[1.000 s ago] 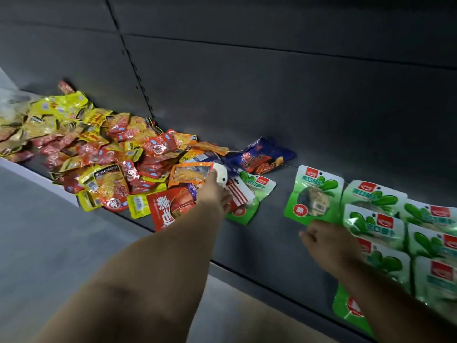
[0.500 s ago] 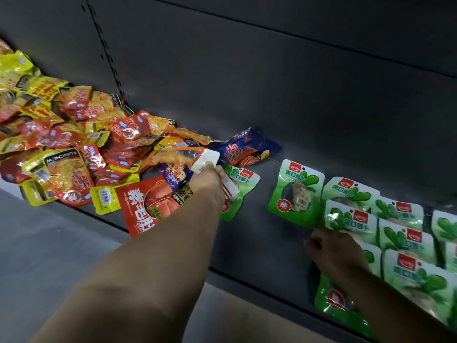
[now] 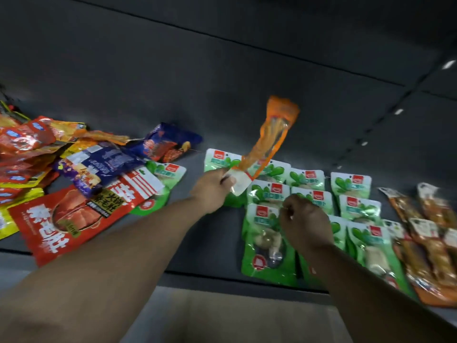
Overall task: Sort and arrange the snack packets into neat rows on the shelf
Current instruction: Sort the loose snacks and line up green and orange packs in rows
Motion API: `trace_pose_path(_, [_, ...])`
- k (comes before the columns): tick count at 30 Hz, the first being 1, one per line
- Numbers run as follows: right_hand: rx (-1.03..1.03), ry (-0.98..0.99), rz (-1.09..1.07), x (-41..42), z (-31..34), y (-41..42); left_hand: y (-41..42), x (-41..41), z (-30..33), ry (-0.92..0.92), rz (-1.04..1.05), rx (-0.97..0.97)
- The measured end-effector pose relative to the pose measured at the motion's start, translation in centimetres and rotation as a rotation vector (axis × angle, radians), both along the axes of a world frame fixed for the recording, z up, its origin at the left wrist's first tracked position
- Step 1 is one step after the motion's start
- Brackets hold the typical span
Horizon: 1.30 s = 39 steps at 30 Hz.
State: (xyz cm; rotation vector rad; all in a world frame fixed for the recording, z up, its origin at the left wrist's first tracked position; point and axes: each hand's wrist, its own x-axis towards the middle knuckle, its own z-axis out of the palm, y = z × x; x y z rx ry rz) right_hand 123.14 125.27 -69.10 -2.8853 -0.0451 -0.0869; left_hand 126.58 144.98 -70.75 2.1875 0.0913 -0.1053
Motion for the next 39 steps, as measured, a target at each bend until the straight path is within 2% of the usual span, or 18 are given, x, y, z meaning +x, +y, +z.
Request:
trace_pose_path(2, [0.055, -0.021, -0.075, 0.0, 0.3, -1.8, -1.2, 0.1, -0.4, -0.022, -0.123, 0.112])
trace_pose_path(4, [0.290, 0.022, -0.271, 0.2, 0.6, -3.3, -2.4, 0.3, -1.0, -0.071, -0.198, 0.148])
trace_pose_path(6, [0.879, 0.160, -0.515, 0.4, 1.3, -4.9, -3.8, 0.4, -1.4, -0.114, -0.238, 0.120])
trace_pose_path(7, [1.200, 0.295, -0.609, 0.1, 1.8, -5.7, -4.5, 0.4, -1.3, -0.127, -0.255, 0.125])
trace_pose_path(8, [1.442, 0.429, -0.672, -0.4, 2.3, -6.5, -5.4, 0.5, -1.1, -0.138, -0.268, 0.139])
trace_pose_path(9, [1.563, 0.555, -0.685, -0.8, 2.6, -7.4, -6.2, 0.5, -0.8, -0.160, -0.274, 0.143])
trace_pose_path(13, [1.568, 0.829, -0.535, -2.1, 3.1, -9.9, -9.6, 0.9, 0.2, -0.232, -0.233, 0.120])
trace_pose_path(19, [1.526, 0.843, -0.356, -3.1, 1.7, -13.5, -14.5, 1.5, -0.4, -0.238, -0.265, 0.102])
trace_pose_path(22, [1.447, 0.813, -0.352, -3.3, 0.1, -15.5, -16.7, 1.8, -0.9, -0.203, -0.239, 0.038])
trace_pose_path(25, [1.427, 0.709, -0.414, -3.5, -1.5, -17.3, -19.3, 1.8, -1.0, -0.045, -0.121, -0.145])
trace_pose_path(28, [1.413, 0.596, -0.488, -3.6, -2.4, -18.9, -21.7, 1.2, -0.9, 0.262, -0.049, -0.479])
trace_pose_path(30, [1.403, 0.540, -0.517, -3.5, -2.7, -19.9, -23.1, 0.4, -0.8, 0.427, -0.083, -0.583])
trace_pose_path(34, [1.393, 0.500, -0.516, -3.0, -2.6, -21.8, -26.1, -0.7, -0.9, 0.495, -0.177, -0.480])
trace_pose_path(39, [1.330, 0.540, -0.447, -1.6, -1.5, -24.1, -29.6, -1.0, -1.2, 0.342, -0.155, -0.421])
